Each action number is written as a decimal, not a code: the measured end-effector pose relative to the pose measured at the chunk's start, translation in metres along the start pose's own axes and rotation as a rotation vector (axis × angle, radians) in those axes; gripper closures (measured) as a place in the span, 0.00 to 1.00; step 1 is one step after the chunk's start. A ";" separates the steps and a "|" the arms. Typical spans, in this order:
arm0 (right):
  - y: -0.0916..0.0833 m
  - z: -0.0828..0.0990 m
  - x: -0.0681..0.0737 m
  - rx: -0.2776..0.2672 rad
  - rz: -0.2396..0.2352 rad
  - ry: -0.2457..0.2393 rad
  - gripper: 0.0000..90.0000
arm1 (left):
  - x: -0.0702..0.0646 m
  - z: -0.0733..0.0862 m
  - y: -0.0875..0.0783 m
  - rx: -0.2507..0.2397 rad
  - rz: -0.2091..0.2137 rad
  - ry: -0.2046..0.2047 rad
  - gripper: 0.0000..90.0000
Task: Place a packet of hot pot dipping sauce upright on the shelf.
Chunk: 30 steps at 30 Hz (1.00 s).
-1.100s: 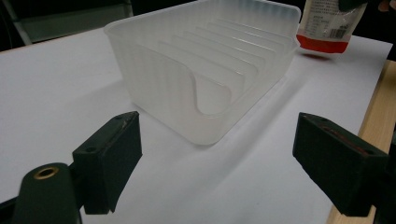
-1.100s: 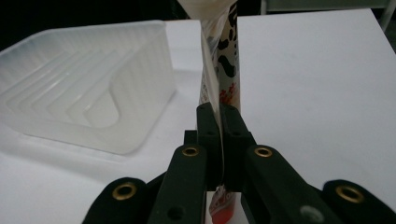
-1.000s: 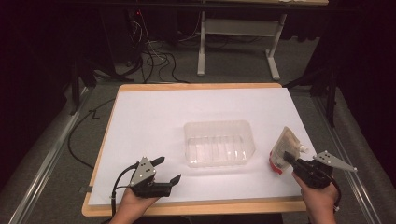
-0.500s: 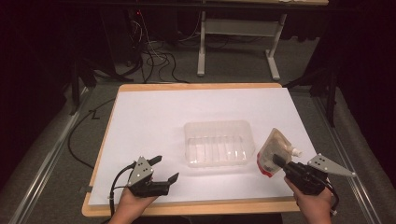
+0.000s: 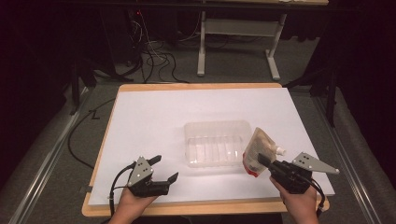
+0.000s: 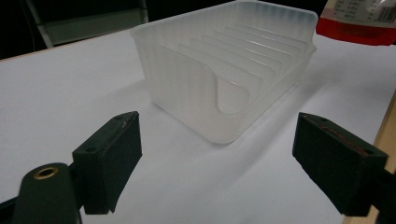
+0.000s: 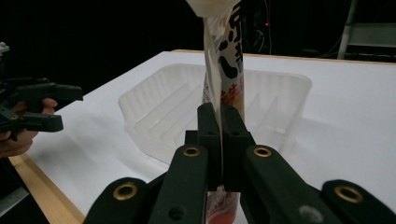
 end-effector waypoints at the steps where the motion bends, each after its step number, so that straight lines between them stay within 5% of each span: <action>1: 0.003 0.000 0.002 0.004 -0.005 0.000 1.00 | 0.000 0.000 0.000 0.001 0.001 0.000 0.18; 13: 0.038 0.004 0.020 0.063 -0.012 -0.029 1.00 | 0.001 0.001 -0.002 -0.006 0.000 -0.010 0.18; 30: 0.062 0.004 0.013 0.090 0.054 -0.046 1.00 | 0.002 -0.002 -0.005 -0.022 -0.001 -0.012 0.18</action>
Point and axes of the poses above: each handheld gripper's, and its own axes: y roughly forward along the jaws, z roughly out of its underside, x roughly to its left, the point moved 10 cm from there along y, roughly forward along the jaws, and after that the axes turned 13 degrees about y, right-handed, at the moved point
